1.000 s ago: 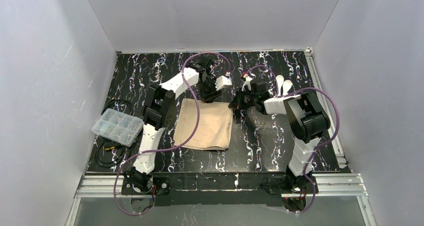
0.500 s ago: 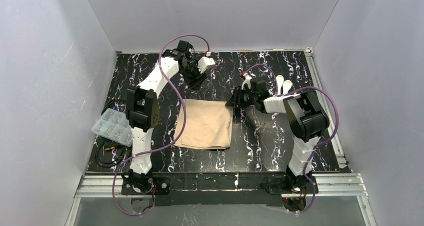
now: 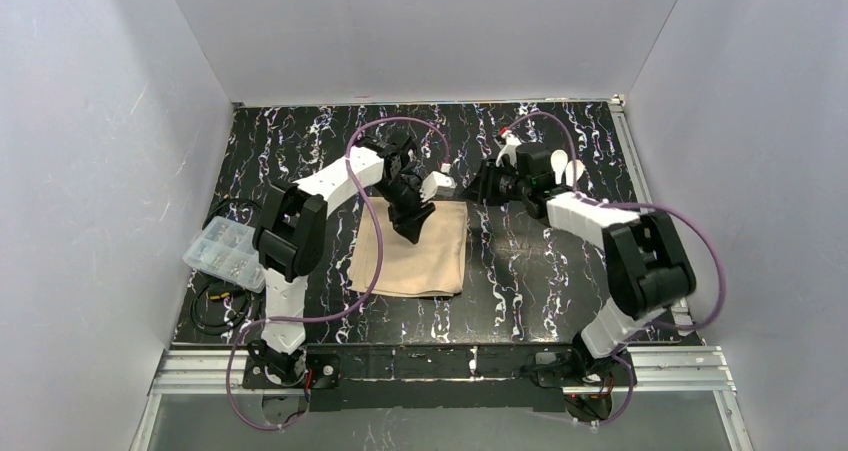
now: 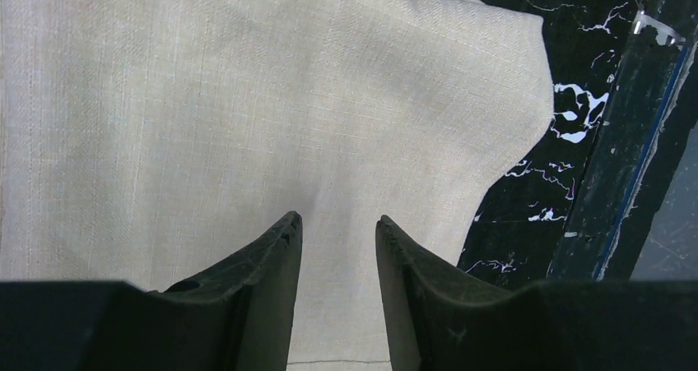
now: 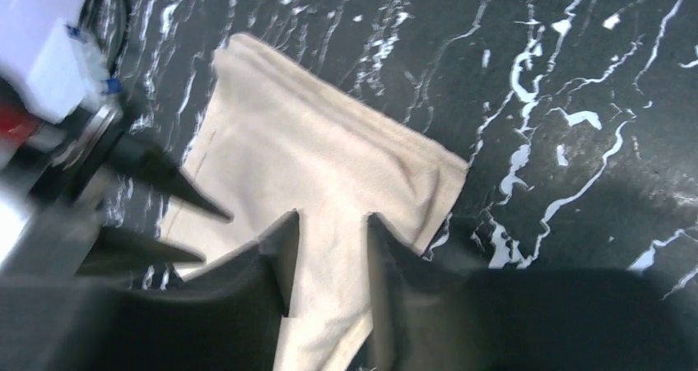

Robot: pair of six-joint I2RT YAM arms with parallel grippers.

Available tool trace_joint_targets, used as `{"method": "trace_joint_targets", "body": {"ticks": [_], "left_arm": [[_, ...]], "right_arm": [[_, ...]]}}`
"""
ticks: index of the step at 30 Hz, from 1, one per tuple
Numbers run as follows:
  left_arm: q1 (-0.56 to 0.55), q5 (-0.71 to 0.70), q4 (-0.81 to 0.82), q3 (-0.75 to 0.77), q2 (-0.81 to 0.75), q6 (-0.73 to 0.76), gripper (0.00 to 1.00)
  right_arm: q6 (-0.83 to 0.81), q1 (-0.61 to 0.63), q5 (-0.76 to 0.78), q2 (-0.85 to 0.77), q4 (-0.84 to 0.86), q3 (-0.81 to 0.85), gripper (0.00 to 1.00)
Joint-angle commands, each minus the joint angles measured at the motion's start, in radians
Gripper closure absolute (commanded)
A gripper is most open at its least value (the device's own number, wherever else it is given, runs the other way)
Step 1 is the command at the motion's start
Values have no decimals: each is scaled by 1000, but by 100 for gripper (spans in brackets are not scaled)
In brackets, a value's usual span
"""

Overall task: Fold the napkin into a case and place the utensils inside
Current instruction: Smooth out the lower triangle-folded napkin at the center of the board.

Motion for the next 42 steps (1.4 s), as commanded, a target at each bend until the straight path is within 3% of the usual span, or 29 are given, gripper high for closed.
{"method": "trace_joint_targets", "body": {"ticks": [1, 2, 3, 10, 14, 20, 28, 34, 42], "left_arm": [[28, 4, -5, 25, 16, -78, 65], [39, 6, -5, 51, 35, -105, 65], [50, 12, -5, 77, 56, -128, 66], [68, -17, -38, 253, 188, -181, 67], [72, -73, -55, 311, 256, -183, 68], [72, -140, -65, 348, 299, -177, 69], [73, -192, -80, 372, 342, -167, 71], [78, -197, -85, 391, 356, -170, 72], [89, -164, -153, 461, 366, -176, 72]], "right_arm": [[35, -2, -79, -159, -9, -104, 78], [62, -1, -116, -180, 9, -141, 93], [88, 8, -162, -194, 40, -176, 99], [291, 155, -338, -207, 360, -365, 99], [321, 219, -381, -142, 418, -388, 99], [276, 229, -363, -34, 314, -399, 99], [259, 230, -279, -12, 215, -477, 99], [262, 229, -268, -50, 231, -508, 99], [332, 219, -313, -24, 390, -569, 99]]}}
